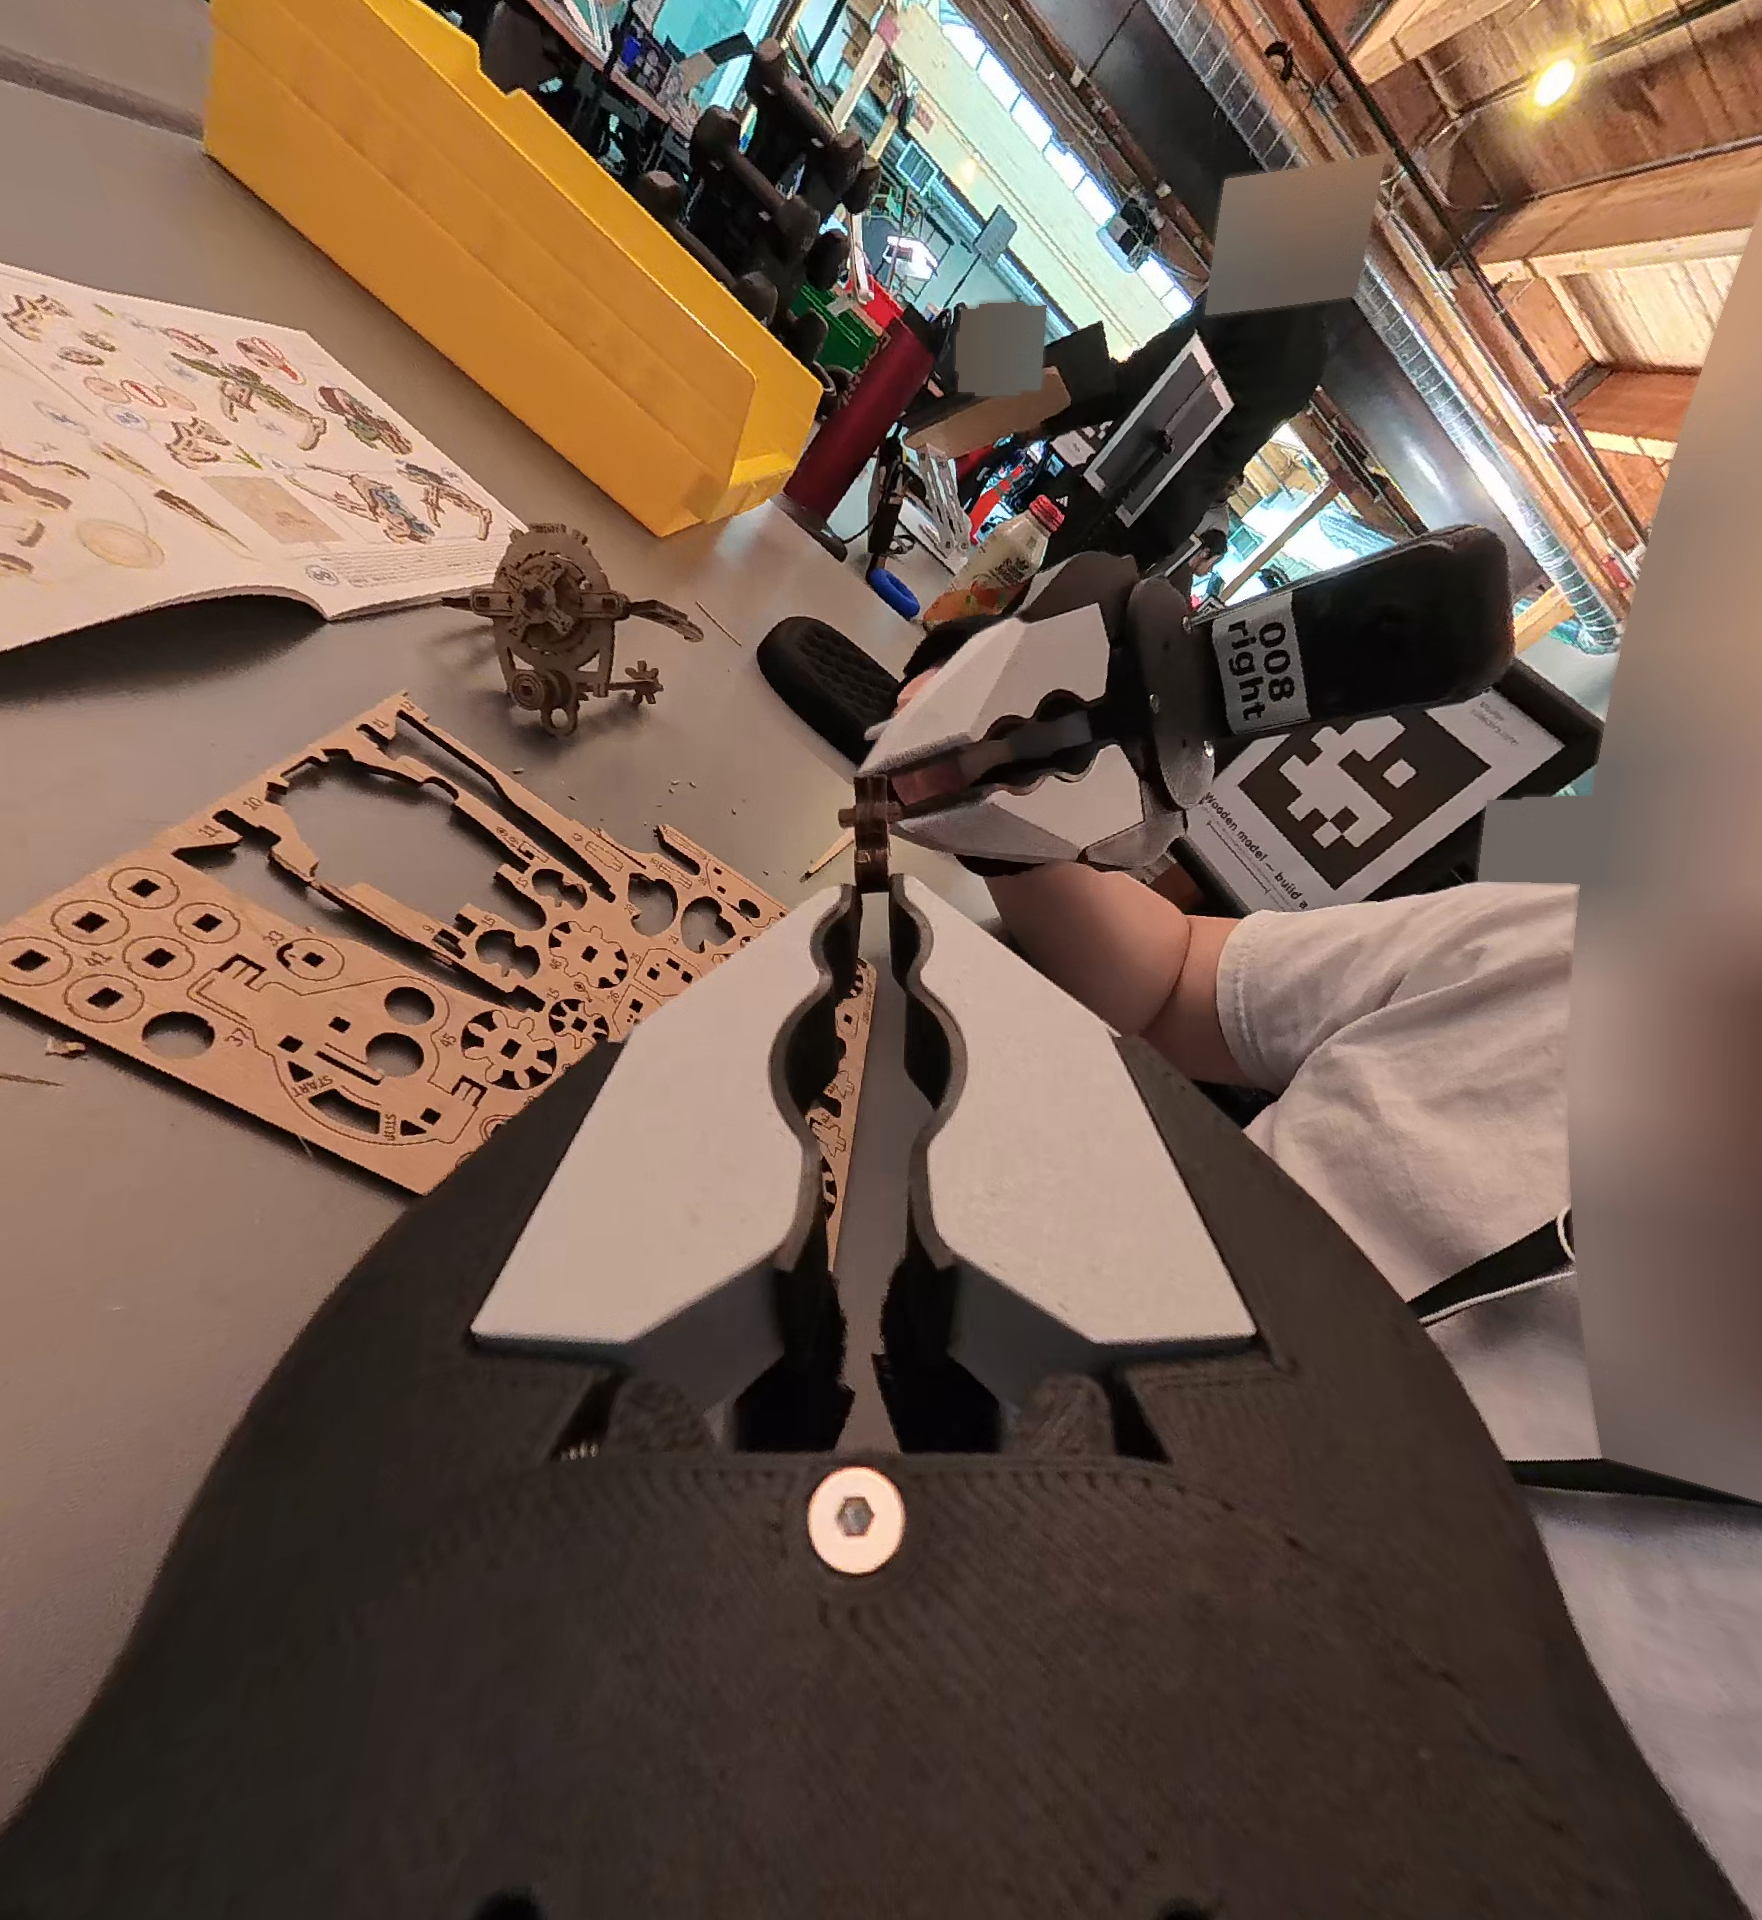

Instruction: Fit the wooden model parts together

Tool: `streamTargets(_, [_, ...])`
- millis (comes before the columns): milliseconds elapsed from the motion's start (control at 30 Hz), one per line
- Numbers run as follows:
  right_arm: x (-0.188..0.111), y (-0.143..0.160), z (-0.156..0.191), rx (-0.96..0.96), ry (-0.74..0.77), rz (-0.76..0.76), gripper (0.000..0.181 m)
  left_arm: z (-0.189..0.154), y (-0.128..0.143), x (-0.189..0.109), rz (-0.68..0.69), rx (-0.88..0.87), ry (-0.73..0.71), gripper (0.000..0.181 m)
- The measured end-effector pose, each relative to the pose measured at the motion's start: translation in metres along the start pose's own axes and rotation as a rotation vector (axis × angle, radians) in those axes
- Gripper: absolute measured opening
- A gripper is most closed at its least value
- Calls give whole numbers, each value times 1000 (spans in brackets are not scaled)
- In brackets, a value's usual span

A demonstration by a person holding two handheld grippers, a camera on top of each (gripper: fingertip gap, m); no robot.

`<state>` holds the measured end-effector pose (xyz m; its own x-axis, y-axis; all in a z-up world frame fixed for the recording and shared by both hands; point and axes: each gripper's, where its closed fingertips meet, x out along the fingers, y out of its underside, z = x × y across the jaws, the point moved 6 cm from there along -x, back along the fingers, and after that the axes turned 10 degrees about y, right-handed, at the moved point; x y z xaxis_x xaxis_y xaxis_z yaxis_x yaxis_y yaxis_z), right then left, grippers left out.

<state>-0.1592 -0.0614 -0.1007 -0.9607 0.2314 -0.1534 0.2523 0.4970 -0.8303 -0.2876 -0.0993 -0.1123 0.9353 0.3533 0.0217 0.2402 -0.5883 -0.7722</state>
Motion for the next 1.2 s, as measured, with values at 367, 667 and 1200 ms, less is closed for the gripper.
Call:
streamTargets(367, [5, 7, 2, 15, -5, 32, 5, 2, 0, -2, -10, -16, -6, 4])
streamTargets(667, [6, 9, 3, -11, -7, 58, 5, 3, 1, -2, -8, -26, -5, 4])
streamTargets(1200, [3, 4, 5, -131, 57, 51, 5, 6, -16, -9, -104, 5, 24, 4])
